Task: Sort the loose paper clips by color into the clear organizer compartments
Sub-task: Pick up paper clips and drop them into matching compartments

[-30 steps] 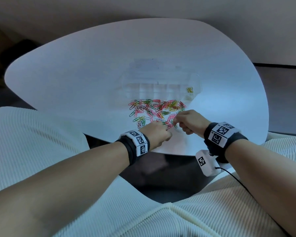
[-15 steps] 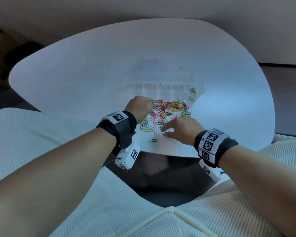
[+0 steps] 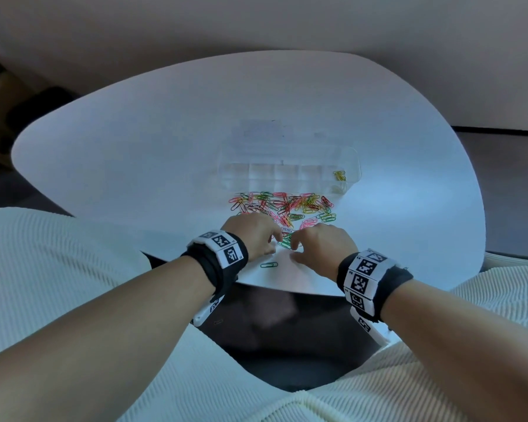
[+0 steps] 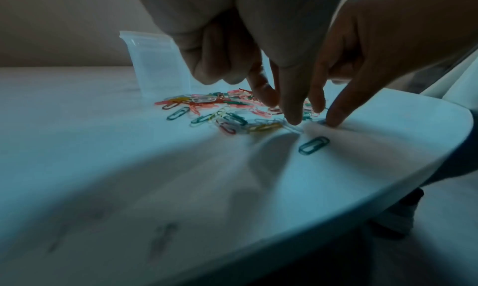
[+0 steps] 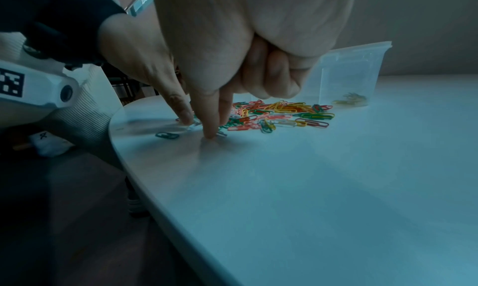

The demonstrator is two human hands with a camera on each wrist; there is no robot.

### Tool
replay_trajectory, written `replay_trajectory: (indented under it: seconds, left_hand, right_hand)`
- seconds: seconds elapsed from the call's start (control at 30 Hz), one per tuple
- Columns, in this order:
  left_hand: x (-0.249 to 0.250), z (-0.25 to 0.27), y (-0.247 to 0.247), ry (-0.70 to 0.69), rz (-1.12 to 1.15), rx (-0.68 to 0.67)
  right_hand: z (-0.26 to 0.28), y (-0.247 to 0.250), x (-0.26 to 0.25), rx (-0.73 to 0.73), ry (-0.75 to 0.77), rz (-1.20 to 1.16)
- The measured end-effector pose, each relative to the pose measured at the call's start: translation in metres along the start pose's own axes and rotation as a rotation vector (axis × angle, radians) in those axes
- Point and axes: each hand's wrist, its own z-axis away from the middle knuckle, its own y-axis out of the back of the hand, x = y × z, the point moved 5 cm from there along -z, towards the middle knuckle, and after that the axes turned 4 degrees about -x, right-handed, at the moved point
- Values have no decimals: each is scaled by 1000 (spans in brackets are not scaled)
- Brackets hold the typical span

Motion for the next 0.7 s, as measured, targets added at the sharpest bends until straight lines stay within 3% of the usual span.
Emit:
replay_trajectory:
  seconds: [0.27,0.33,0.43,0.57,0.7]
  left_hand:
    - [3,-4,-10,-23,-66,-5]
    - [0,-4,-9,-24,-4,25]
    - [-7,-2,9,60,291,134]
    - [-18,0,37,178,744,295]
    - [-28,0,45,260,1067,259]
  right_hand:
    - [0,-2,-3,-26,-37,71]
    - [1,0,2,-42,-73,-18]
    - [-4,14,22,-28,-148,-438]
    - [-4,38,55,99,-262,-1076]
    - [1,42,74,121,-368,-1531]
